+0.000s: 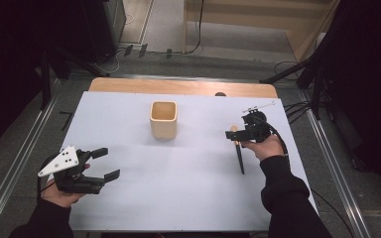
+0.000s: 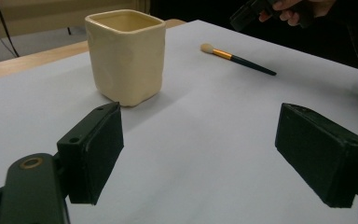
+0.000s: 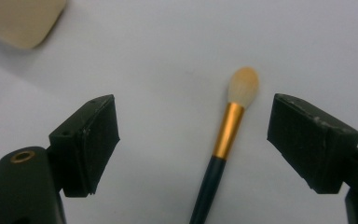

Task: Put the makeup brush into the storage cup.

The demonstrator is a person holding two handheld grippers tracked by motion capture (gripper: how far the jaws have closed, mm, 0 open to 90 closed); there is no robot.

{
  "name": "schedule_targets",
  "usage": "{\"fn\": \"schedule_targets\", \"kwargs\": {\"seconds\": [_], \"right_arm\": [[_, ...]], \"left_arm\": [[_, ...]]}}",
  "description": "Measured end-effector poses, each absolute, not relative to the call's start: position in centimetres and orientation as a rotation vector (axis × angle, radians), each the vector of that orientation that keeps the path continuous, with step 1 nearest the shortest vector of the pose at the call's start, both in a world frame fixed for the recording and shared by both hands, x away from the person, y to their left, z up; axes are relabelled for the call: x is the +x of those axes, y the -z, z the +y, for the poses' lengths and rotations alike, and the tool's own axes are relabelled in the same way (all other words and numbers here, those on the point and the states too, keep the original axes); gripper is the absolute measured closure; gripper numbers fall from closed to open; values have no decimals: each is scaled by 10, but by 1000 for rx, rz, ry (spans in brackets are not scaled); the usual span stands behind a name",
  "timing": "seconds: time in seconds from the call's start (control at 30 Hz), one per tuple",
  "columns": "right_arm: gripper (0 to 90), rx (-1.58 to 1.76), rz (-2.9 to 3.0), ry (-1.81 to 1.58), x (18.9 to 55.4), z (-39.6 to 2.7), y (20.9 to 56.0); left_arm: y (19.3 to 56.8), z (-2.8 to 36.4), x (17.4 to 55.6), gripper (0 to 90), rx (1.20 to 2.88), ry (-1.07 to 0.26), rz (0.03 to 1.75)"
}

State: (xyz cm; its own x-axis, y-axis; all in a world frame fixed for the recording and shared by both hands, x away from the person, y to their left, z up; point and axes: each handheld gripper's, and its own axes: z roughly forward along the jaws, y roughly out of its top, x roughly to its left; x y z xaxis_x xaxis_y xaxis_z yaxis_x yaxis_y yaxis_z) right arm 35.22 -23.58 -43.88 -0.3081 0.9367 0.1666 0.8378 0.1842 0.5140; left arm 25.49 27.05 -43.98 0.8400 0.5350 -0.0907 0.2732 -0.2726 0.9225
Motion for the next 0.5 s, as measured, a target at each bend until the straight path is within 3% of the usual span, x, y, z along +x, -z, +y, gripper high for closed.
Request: {"fn": "schedule_targets", "kwargs": {"seconds": [0.2, 0.3, 0.5], "right_arm": [[183, 1777, 2358, -673, 362, -232, 438], [145, 1785, 2356, -660, 365, -231, 436], [171, 1823, 2389, -611, 371, -230, 434]], "left_arm": [[439, 270, 254, 157, 1864, -282, 606], [440, 270, 254, 157, 1866, -282, 608], [440, 270, 254, 158, 1867, -283, 608]]}}
